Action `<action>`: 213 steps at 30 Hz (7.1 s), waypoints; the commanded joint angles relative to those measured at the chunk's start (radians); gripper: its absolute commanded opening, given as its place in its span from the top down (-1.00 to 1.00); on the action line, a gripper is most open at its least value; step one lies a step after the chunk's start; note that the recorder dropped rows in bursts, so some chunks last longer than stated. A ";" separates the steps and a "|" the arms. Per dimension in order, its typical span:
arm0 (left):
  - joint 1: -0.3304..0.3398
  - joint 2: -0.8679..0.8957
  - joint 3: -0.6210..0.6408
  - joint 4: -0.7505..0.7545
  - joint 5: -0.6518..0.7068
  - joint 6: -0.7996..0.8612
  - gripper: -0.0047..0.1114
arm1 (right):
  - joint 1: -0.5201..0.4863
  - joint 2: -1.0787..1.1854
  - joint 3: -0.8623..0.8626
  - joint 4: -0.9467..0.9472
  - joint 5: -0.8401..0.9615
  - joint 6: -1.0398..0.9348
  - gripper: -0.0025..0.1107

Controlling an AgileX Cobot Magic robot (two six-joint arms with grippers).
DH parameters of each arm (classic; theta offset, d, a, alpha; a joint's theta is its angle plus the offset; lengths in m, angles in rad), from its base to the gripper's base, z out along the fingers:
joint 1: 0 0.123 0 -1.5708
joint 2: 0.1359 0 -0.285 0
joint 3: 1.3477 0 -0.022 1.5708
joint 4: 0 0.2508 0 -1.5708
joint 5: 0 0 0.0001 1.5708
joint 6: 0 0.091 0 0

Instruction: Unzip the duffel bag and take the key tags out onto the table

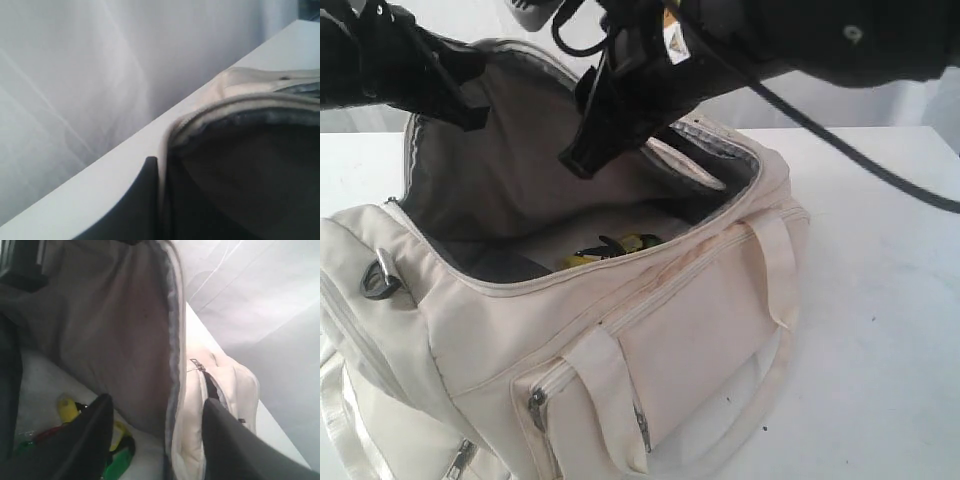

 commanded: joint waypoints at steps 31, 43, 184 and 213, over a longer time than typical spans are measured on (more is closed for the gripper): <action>0.269 0.225 -0.142 -0.060 -0.455 0.080 -0.27 | -0.006 -0.093 0.009 0.199 0.305 -0.052 0.24; 0.135 -0.077 -0.142 -0.060 -0.591 0.088 -0.24 | -0.006 -0.093 0.009 0.203 0.239 -0.052 0.27; 0.323 -1.405 0.768 -0.060 -0.043 -0.757 0.92 | -0.139 0.423 -0.240 1.046 0.617 -0.811 0.96; 0.323 -1.405 1.045 1.685 0.211 -2.213 0.92 | -0.139 0.423 -0.240 1.051 0.617 -0.811 0.96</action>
